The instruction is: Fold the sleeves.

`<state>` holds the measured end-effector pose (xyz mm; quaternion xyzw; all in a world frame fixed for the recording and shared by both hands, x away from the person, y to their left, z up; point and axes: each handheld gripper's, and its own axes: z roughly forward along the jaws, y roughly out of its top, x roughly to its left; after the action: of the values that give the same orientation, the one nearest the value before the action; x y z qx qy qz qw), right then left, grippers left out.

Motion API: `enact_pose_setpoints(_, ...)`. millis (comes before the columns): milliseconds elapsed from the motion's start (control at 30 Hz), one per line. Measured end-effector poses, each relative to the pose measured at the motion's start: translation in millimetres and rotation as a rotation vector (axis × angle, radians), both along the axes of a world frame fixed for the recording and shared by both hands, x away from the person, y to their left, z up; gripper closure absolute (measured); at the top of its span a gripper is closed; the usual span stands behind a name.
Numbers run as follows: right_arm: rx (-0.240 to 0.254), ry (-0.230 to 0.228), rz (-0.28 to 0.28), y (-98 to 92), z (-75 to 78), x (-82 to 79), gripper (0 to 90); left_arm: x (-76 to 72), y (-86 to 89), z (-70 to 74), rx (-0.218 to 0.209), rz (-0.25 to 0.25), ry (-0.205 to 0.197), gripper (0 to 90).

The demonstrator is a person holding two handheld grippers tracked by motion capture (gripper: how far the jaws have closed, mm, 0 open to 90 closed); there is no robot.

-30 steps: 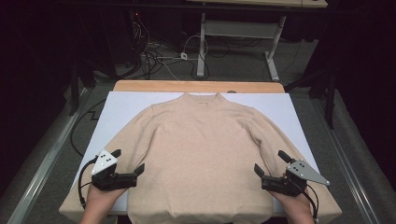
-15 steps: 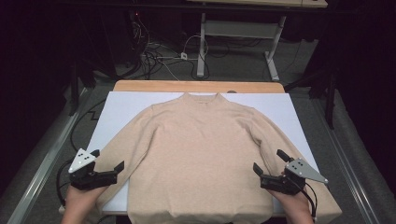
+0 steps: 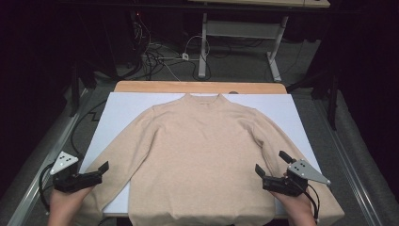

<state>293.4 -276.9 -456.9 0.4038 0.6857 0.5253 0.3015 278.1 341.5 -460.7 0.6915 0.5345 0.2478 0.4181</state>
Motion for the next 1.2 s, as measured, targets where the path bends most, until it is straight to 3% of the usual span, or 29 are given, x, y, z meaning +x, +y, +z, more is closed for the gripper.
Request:
enact_pose_setpoints(133,-0.002,0.001,0.002,0.5,-0.1,0.3,0.0,-0.2,7.9,-3.6,-0.009,0.021,0.016,0.0)
enact_pose_setpoints(267,-0.003,0.007,0.008,2.0,-0.7,0.4,0.0,1.5,13.2,-7.6,0.009,0.049,0.095,0.4)
enact_pose_setpoints(300,-0.005,0.007,0.008,2.5,-1.1,0.5,0.0,1.5,13.2,-7.6,0.009,0.049,0.095,0.4)
enact_pose_setpoints(367,-0.006,0.01,0.012,3.5,-1.7,0.7,0.0,3.7,15.2,-12.2,0.02,0.059,0.151,0.5)
enact_pose_setpoints(500,-0.006,0.013,0.018,4.6,-2.0,1.4,0.0,7.2,14.6,-18.2,0.042,0.054,0.204,6.0)
enact_pose_setpoints(667,-0.003,0.024,0.015,6.6,-3.5,0.1,0.0,10.5,10.6,-24.2,0.098,0.041,0.258,16.7)
enact_pose_setpoints(1200,-0.035,0.037,0.028,13.6,-7.3,-1.8,0.0,8.9,9.1,-25.4,0.07,0.003,0.225,59.2)
